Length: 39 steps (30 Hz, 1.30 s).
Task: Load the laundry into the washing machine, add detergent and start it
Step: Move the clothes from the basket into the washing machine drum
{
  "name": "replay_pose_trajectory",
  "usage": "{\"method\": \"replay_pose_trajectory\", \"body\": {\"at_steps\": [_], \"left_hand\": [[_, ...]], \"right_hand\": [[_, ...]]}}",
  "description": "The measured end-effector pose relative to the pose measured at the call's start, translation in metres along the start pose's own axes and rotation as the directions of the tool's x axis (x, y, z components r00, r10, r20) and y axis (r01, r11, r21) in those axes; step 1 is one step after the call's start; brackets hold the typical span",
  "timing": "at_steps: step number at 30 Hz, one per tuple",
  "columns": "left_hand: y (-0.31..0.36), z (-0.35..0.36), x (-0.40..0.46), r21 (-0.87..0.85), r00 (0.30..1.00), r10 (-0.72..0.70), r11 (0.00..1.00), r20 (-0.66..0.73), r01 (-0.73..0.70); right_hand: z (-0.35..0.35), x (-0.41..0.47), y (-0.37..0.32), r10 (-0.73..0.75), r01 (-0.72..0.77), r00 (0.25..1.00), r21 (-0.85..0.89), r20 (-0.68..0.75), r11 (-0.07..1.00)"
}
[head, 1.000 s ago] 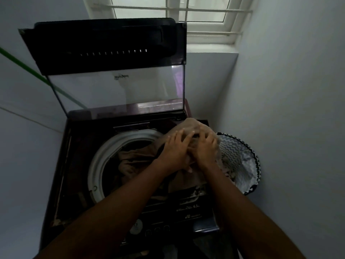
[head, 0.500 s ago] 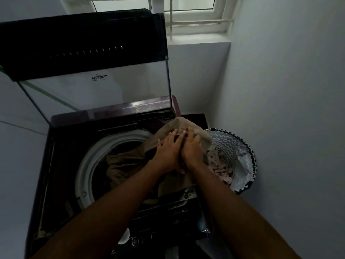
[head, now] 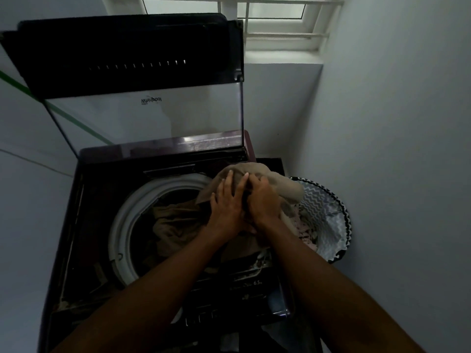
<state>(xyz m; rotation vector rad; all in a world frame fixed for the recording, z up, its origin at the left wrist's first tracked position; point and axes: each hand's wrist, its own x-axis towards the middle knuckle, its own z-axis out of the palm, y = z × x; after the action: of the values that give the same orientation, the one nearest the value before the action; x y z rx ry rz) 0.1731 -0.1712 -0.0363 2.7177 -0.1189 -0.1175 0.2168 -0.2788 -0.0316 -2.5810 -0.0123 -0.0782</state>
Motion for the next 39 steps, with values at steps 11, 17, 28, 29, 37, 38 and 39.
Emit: {"method": "replay_pose_trajectory", "body": {"at_steps": [11, 17, 28, 29, 37, 38, 39], "left_hand": [[-0.079, -0.056, -0.034, -0.21, 0.889, -0.114, 0.977, -0.444, 0.02], [-0.134, -0.07, -0.07, -0.16, 0.882, -0.163, 0.982, -0.441, 0.102], [-0.183, -0.05, -0.084, -0.005, 0.986, -0.155, 0.988, -0.056, 0.155], [-0.187, -0.047, -0.082, 0.043, 0.986, -0.166, 0.985, 0.035, 0.164], [-0.217, -0.012, -0.074, 0.143, 0.916, -0.146, 0.985, 0.372, 0.099], [-0.219, -0.009, -0.074, 0.135, 0.894, -0.161, 0.984, 0.419, 0.114], [-0.222, -0.005, -0.074, 0.121, 0.868, -0.175, 0.984, 0.464, 0.133]], "right_hand": [[0.036, -0.02, -0.122, -0.299, 0.163, 0.95, 0.682, 0.086, 0.713], [0.067, -0.043, -0.173, -0.346, 0.108, 0.913, 0.689, 0.216, 0.717], [0.097, -0.06, -0.167, -0.029, -0.205, 0.851, 0.383, 0.524, 0.901], [0.097, -0.058, -0.162, 0.088, -0.208, 0.836, 0.165, 0.541, 0.964], [0.096, -0.067, -0.144, 0.072, 0.037, 0.719, -0.141, 0.692, 0.989], [0.099, -0.069, -0.142, 0.081, 0.06, 0.704, -0.172, 0.706, 0.983], [0.105, -0.069, -0.14, 0.088, 0.089, 0.685, -0.203, 0.723, 0.975]]}}
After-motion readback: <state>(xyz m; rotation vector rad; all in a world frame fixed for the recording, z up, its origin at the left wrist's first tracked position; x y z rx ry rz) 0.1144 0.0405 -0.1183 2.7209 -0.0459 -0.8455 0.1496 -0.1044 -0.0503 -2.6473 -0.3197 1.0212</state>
